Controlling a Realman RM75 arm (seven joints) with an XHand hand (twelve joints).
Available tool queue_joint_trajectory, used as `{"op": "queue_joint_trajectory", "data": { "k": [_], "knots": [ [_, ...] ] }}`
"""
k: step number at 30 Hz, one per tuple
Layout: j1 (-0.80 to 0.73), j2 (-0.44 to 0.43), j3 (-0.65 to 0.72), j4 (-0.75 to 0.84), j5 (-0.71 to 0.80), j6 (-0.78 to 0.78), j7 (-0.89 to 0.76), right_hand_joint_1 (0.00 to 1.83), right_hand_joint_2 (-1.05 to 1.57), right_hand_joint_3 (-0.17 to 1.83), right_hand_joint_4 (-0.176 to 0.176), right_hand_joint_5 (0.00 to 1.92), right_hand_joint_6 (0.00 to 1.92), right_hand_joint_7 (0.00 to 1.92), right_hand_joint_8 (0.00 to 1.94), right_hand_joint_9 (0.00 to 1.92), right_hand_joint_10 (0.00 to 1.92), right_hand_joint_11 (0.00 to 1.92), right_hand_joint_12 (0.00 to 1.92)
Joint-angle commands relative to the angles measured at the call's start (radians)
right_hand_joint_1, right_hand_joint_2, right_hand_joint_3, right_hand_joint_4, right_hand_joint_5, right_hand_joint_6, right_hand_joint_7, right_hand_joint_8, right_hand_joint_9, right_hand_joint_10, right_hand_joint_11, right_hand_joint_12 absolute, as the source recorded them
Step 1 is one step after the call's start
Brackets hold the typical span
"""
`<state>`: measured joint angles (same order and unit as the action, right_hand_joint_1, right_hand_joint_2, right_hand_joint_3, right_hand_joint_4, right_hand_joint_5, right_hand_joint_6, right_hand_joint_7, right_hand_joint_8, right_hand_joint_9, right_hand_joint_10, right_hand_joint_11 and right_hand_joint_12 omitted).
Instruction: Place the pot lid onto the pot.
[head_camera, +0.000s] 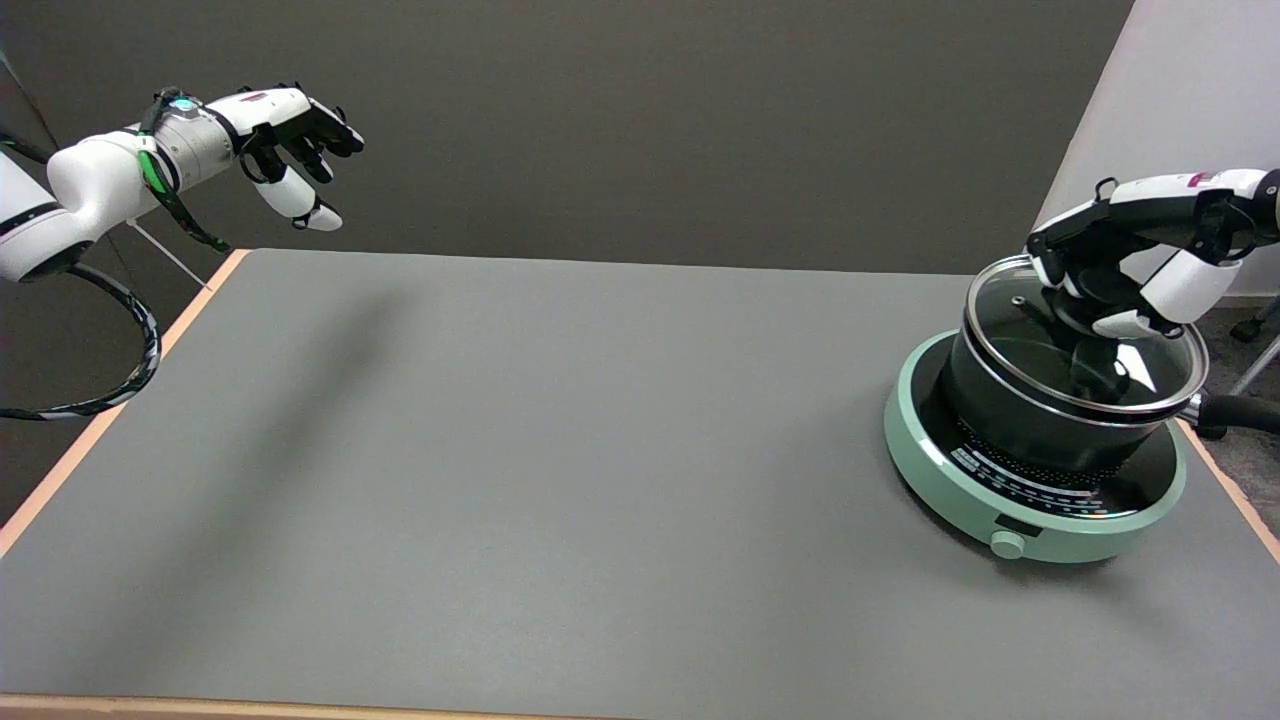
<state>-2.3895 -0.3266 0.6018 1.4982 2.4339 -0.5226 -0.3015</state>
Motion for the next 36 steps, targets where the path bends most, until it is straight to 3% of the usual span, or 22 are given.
{"op": "queue_joint_trajectory", "data": {
  "k": [1, 36],
  "knots": [
    [-0.011, 0.022, -0.009, -0.025, 0.004, -0.004, 0.001, 1.49, 1.07, 0.83, 0.176, 0.48, 1.64, 0.63, 1.80, 0.63, 1.92, 0.17, 1.92],
    [-0.006, 0.035, -0.022, -0.027, 0.011, 0.005, 0.001, 1.50, 1.07, 0.83, 0.176, 0.48, 1.64, 0.63, 1.79, 0.63, 1.92, 0.16, 1.92]
  ]
}}
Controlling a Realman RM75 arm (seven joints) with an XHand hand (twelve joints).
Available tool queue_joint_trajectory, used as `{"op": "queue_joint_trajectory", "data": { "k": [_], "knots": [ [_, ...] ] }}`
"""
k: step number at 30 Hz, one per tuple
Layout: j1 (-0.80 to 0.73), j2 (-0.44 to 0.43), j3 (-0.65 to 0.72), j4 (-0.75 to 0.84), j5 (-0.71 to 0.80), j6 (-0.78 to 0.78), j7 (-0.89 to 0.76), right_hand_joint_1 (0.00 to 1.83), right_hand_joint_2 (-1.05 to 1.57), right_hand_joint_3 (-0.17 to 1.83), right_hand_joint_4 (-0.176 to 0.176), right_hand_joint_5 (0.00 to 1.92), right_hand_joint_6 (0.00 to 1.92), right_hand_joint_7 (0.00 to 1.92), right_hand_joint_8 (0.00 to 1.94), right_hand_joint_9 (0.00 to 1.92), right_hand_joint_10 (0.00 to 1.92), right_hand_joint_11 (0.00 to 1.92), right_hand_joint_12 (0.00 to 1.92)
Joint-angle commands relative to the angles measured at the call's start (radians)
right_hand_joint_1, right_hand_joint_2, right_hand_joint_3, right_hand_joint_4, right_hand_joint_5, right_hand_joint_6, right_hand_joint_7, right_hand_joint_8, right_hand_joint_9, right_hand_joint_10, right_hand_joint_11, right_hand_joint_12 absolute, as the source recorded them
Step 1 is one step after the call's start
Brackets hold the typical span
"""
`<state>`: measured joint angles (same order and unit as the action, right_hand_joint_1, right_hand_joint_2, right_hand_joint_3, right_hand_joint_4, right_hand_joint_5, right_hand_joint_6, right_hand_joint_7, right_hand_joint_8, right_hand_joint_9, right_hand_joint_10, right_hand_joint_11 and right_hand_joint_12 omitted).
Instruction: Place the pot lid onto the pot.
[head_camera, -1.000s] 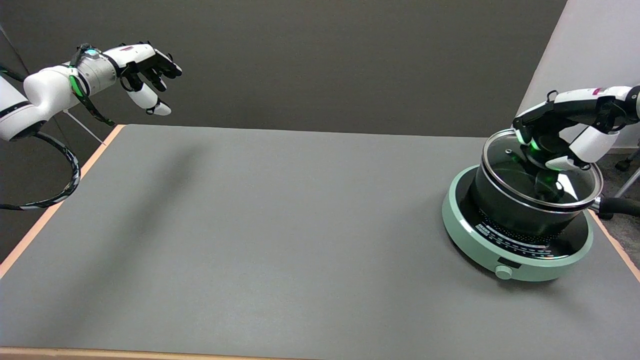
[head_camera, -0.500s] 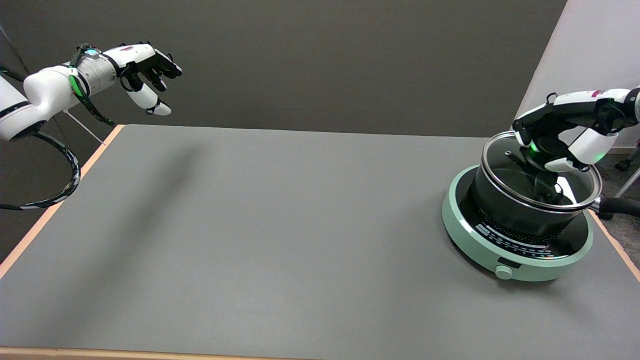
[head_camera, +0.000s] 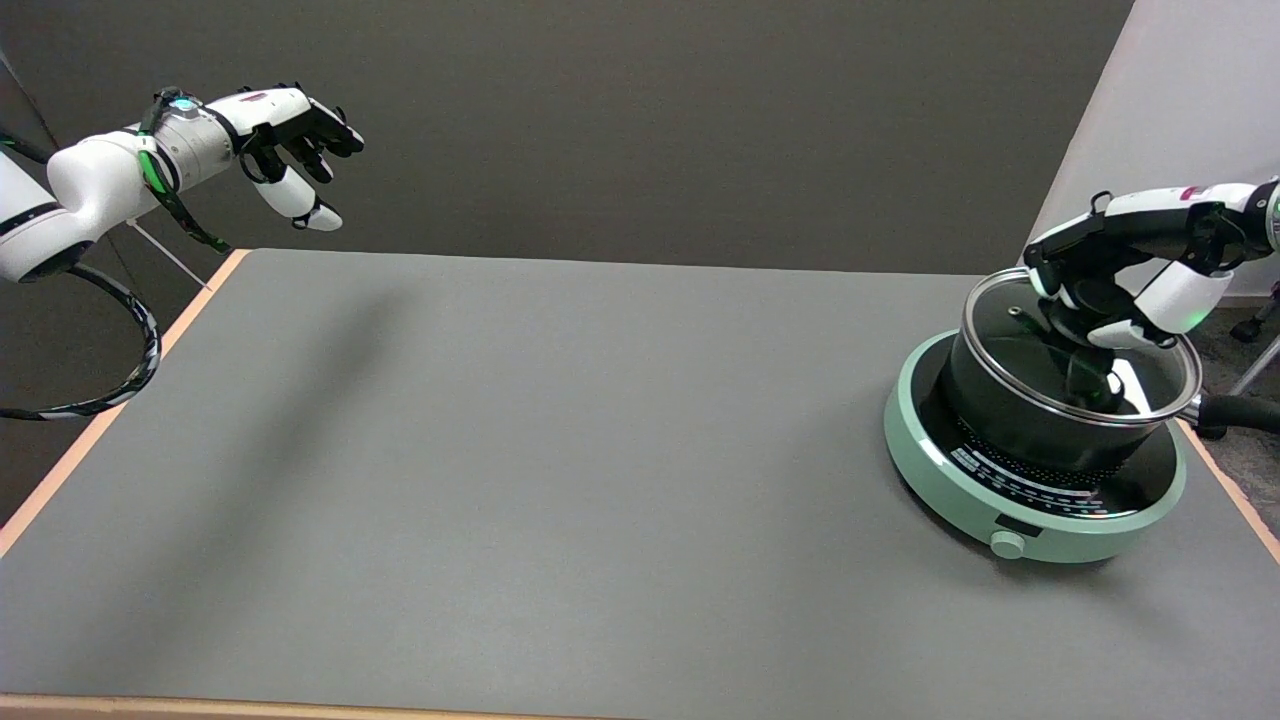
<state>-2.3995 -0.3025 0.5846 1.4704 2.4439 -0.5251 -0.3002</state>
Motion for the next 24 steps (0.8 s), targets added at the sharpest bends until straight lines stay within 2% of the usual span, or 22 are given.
{"op": "queue_joint_trajectory", "data": {
  "k": [1, 24],
  "knots": [
    [0.004, 0.010, -0.004, 0.001, 0.001, 0.007, 0.000, 1.50, 1.07, 0.83, 0.176, 0.48, 1.64, 0.63, 1.79, 0.63, 1.92, 0.16, 1.92],
    [0.007, 0.007, -0.015, -0.005, 0.001, 0.007, 0.000, 1.50, 1.07, 0.83, 0.176, 0.48, 1.64, 0.63, 1.79, 0.63, 1.92, 0.16, 1.92]
  ]
}}
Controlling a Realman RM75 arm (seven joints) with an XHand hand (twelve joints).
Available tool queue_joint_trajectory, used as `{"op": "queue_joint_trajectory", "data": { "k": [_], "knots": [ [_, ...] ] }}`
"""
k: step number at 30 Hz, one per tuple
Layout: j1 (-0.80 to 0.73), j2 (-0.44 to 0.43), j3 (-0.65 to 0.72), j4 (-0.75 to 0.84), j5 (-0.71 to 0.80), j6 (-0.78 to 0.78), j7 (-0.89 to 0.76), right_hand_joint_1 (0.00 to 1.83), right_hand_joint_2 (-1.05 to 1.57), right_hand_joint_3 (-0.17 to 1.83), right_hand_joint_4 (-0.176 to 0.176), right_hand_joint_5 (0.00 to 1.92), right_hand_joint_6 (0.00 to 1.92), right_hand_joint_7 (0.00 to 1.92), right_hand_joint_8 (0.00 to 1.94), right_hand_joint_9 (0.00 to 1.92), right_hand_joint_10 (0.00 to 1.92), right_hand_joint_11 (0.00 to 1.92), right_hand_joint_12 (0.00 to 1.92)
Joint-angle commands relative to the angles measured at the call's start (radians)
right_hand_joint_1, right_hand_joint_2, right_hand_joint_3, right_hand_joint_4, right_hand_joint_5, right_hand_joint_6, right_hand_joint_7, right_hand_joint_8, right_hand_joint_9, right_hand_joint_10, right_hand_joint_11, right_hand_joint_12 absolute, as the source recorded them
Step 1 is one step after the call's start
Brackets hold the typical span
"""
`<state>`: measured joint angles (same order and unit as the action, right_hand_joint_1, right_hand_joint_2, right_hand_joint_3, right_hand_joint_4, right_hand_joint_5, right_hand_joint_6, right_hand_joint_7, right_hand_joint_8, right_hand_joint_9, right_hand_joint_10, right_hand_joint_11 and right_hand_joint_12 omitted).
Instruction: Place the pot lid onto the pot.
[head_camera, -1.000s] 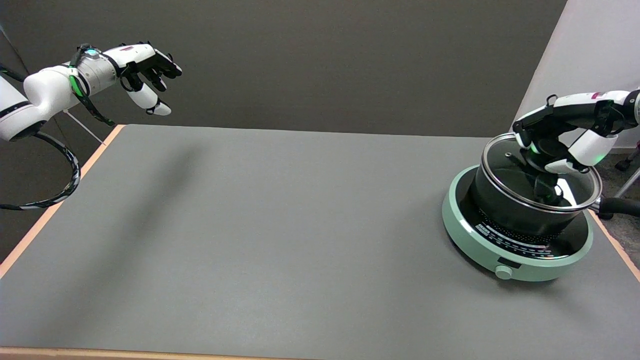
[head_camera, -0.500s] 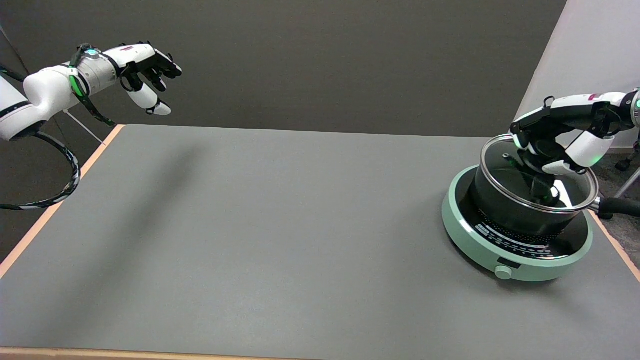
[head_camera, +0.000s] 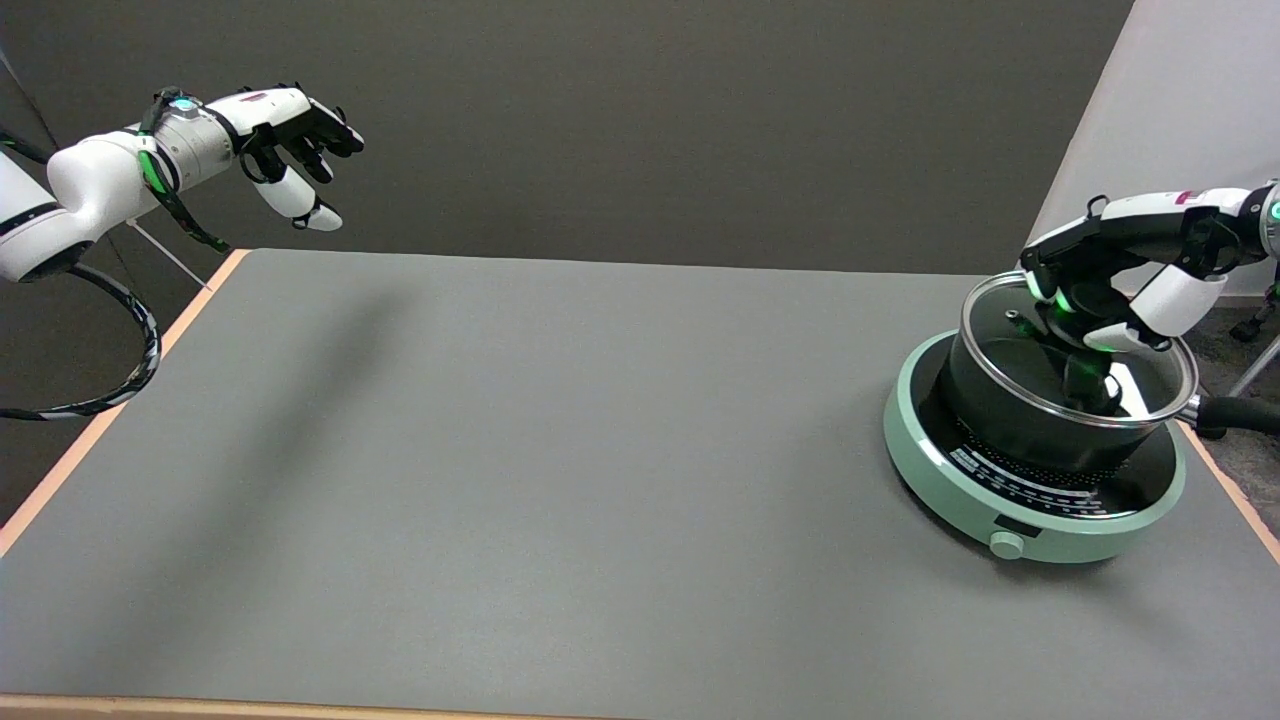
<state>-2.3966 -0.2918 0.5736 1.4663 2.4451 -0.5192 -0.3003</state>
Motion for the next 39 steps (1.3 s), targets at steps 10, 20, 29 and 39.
{"op": "queue_joint_trajectory", "data": {
  "k": [10, 20, 29, 39],
  "knots": [
    [0.004, -0.013, -0.003, 0.008, -0.004, 0.003, 0.000, 1.50, 1.07, 0.83, 0.176, 0.48, 1.65, 0.63, 1.80, 0.63, 1.92, 0.16, 1.92],
    [0.008, -0.017, 0.000, 0.008, -0.007, -0.007, 0.000, 1.65, 0.98, 0.67, 0.176, 0.43, 1.39, 0.62, 1.33, 0.51, 1.92, 0.00, 1.92],
    [0.011, -0.024, 0.005, 0.008, -0.008, -0.013, -0.003, 1.63, 1.07, 0.52, 0.149, 0.48, 1.08, 0.58, 1.12, 0.45, 1.92, 0.00, 1.92],
    [0.056, -0.037, -0.002, 0.008, -0.008, -0.022, -0.007, 0.98, 0.99, 0.96, 0.024, 0.59, 0.37, 0.51, 0.66, 0.24, 1.34, 0.00, 1.80]
  ]
}}
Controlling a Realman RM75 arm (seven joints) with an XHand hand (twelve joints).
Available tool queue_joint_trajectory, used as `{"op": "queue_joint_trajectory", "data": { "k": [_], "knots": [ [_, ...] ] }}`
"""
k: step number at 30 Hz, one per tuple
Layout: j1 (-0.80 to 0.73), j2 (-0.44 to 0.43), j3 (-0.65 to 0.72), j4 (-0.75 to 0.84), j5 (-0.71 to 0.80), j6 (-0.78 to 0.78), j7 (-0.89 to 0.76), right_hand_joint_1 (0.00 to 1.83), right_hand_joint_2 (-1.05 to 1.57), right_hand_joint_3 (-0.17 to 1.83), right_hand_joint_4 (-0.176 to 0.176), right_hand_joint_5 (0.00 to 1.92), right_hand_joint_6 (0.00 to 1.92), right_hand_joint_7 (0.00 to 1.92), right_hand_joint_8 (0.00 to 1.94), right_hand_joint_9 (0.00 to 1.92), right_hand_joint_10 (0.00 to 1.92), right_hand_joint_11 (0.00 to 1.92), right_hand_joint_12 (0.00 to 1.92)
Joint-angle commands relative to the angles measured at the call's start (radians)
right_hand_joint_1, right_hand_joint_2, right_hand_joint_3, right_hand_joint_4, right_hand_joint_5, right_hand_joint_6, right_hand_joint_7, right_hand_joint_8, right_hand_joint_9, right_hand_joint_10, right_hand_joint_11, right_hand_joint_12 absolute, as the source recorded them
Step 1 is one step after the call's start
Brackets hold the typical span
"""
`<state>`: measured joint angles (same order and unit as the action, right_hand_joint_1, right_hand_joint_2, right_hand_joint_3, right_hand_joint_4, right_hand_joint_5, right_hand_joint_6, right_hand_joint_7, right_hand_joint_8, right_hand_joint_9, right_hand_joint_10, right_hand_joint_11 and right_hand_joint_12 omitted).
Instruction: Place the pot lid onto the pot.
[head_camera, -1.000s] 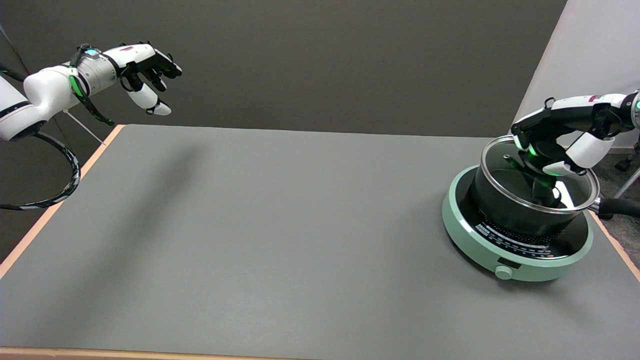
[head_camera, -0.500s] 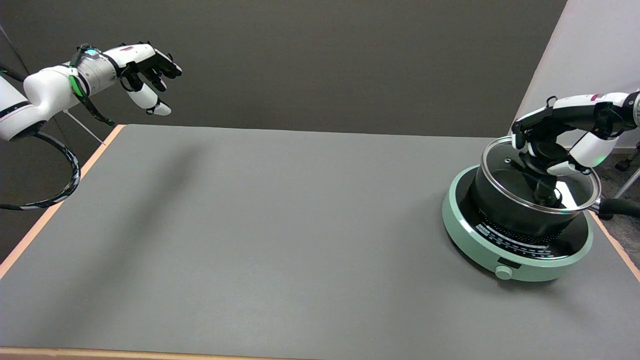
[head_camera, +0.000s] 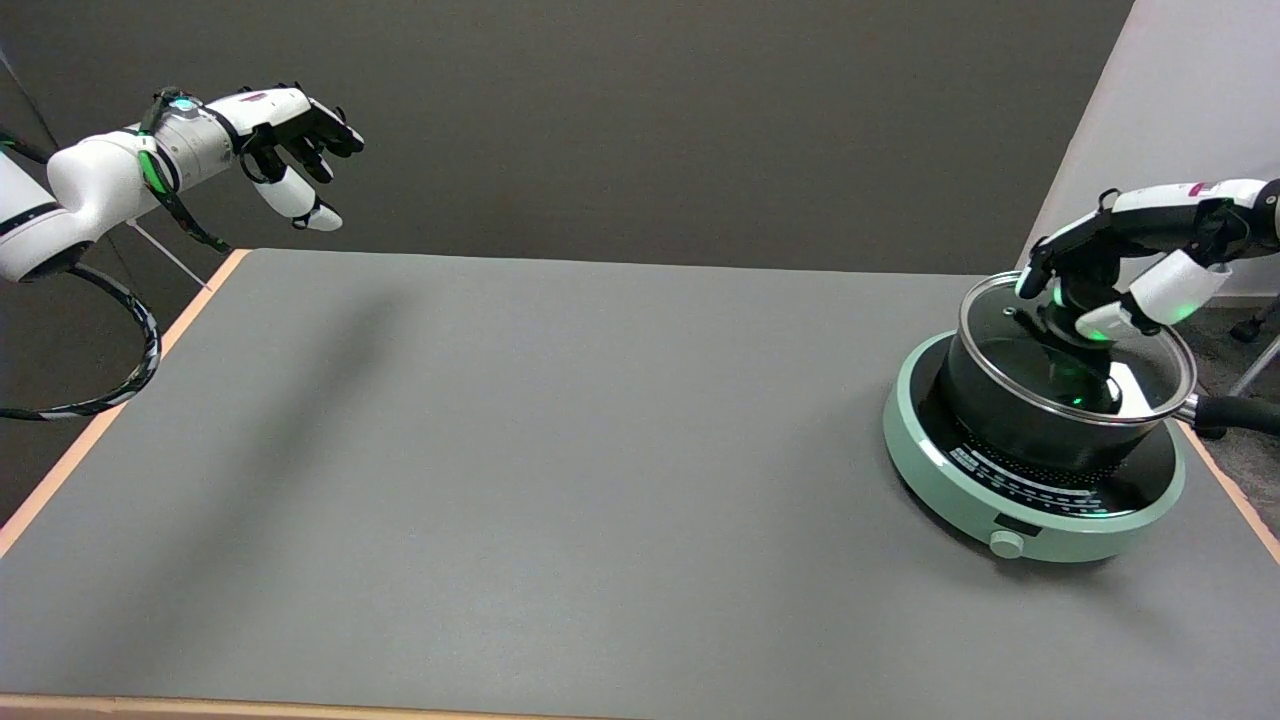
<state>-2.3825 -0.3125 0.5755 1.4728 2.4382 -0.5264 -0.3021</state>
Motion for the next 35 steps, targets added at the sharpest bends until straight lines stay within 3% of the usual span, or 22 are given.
{"op": "queue_joint_trajectory", "data": {
  "k": [1, 5, 12, 18, 24, 29, 32, 34, 35],
  "knots": [
    [0.047, -0.019, -0.004, 0.001, -0.001, -0.015, -0.005, 0.97, 0.96, 0.98, 0.011, 0.59, 0.31, 0.53, 0.59, 0.22, 1.31, 0.00, 1.71],
    [0.073, -0.031, 0.000, 0.006, -0.002, -0.015, -0.005, 0.94, 0.92, 0.98, 0.011, 0.61, 0.26, 0.55, 0.39, 0.29, 1.13, 0.00, 1.58],
    [0.166, -0.055, 0.001, 0.007, -0.043, -0.012, -0.005, 0.94, 0.90, 0.98, 0.013, 0.62, 0.25, 0.58, 0.35, 0.33, 1.09, 0.00, 1.55],
    [0.446, -0.037, -0.084, -0.003, -0.124, -0.013, -0.005, 0.93, 0.90, 0.98, 0.012, 0.62, 0.25, 0.59, 0.33, 0.35, 1.07, 0.00, 1.54],
    [0.966, -0.036, -0.412, 0.024, -0.169, -0.015, -0.005, 0.93, 0.89, 0.98, -0.002, 0.63, 0.25, 0.61, 0.32, 0.38, 1.04, 0.00, 1.52],
    [1.372, -0.092, -0.681, 0.071, -0.160, -0.007, -0.005, 0.93, 0.88, 0.97, -0.004, 0.63, 0.26, 0.62, 0.32, 0.41, 1.02, 0.00, 1.52],
    [1.532, -0.160, -0.810, 0.101, -0.143, 0.011, 0.002, 0.91, 0.86, 0.94, 0.000, 0.61, 0.29, 0.62, 0.31, 0.43, 1.01, 0.00, 1.50],
    [1.541, -0.190, -0.858, 0.099, -0.052, 0.041, 0.002, 0.91, 0.84, 0.93, -0.002, 0.61, 0.29, 0.62, 0.31, 0.44, 1.00, 0.00, 1.49],
    [1.520, -0.199, -0.872, 0.091, 0.007, 0.059, 0.002, 1.01, 0.78, 0.88, -0.010, 0.62, 0.33, 0.59, 0.34, 0.42, 0.95, 0.00, 1.50]
  ]
}}
